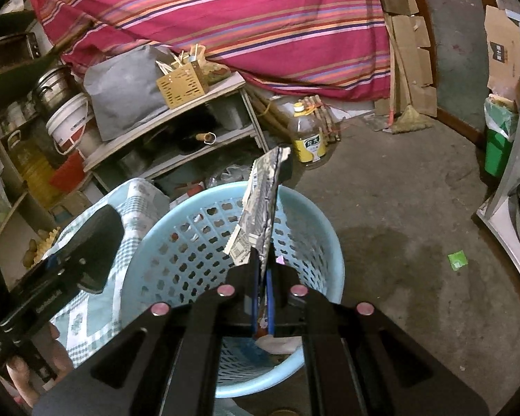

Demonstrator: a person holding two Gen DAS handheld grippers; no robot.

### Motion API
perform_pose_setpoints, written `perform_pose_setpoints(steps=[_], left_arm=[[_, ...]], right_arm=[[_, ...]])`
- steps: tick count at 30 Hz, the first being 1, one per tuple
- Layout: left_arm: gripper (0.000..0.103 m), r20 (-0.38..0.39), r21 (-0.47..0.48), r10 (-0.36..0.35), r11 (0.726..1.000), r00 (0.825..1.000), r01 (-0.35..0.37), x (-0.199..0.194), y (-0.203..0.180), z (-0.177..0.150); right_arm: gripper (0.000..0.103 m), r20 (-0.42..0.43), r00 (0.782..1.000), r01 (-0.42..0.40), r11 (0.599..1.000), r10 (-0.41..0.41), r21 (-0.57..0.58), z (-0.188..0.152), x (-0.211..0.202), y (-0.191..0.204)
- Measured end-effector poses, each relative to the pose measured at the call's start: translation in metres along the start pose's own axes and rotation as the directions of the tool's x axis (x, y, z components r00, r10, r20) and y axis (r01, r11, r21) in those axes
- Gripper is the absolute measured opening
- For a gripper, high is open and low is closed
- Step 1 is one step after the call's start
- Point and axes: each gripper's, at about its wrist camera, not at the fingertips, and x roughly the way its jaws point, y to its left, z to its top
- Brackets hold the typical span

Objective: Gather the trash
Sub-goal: 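Carry both items over the blue basket and open the left tool to drop the sleeve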

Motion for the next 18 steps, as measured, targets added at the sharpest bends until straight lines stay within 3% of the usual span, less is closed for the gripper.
perform_pose_setpoints(steps=[2,5,9,18], left_arm=[[0.066,0.001,0.006,-0.02,1.0,1.0,0.02,0.004,-0.007,0.002],[0.081,0.008,-0.01,-0.045,0.999,0.999,0.045,0.007,-0.009,0.004],[0.088,0.032,-0.047,-0.054,0.997,0.998,0.055,0.002,-0.003,0.008],[0.094,0.035,-0.105,0.086,0.991,0.996,-0.082,-0.02,0.05,-0.002]], right_arm=[[0.003,0.001,1.0,0.005,1.0,-0.005,-0.004,-0.001,-0.001,0.0],[0.003,-0.003,1.0,0.021,1.0,-0.021,-0.015,-0.001,0.001,-0.001],[0.003,-0.007,0.999,0.039,0.999,-0.04,-0.018,-0.002,0.001,-0.002],[0.003,-0.019,0.999,0.041,0.997,-0.042,-0.058,-0.003,0.006,0.017]])
